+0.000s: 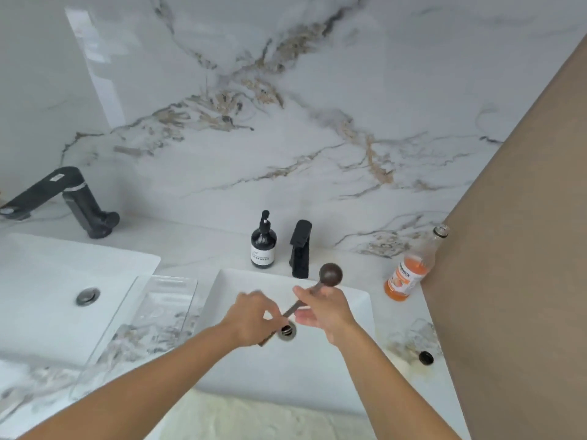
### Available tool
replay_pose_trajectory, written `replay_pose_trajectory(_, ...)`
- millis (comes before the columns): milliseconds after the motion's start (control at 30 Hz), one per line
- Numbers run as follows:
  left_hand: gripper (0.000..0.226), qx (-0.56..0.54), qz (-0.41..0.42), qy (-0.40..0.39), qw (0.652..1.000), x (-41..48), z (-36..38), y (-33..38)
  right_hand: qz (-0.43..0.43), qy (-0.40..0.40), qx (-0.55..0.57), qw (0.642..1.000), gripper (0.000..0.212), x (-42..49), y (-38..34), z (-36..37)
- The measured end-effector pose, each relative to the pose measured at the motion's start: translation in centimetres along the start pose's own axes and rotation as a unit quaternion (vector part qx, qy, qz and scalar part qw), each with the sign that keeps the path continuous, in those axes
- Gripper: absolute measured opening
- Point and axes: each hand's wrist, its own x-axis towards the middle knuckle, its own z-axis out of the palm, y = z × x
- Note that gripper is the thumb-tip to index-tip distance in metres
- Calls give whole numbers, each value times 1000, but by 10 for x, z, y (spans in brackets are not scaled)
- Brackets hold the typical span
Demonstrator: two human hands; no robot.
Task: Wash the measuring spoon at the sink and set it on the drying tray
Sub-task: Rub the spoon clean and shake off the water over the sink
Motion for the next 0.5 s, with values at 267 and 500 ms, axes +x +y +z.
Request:
replay_pose_trajectory(267,22,-61,-10,-75,995,-17,-33,-59,-15,64,-50,997,27,-14,19,78)
replay_pose_trajectory(500,24,-151,-61,-68,984,-55,-75,-119,-9,-6,3,1000,4,-18,26,155)
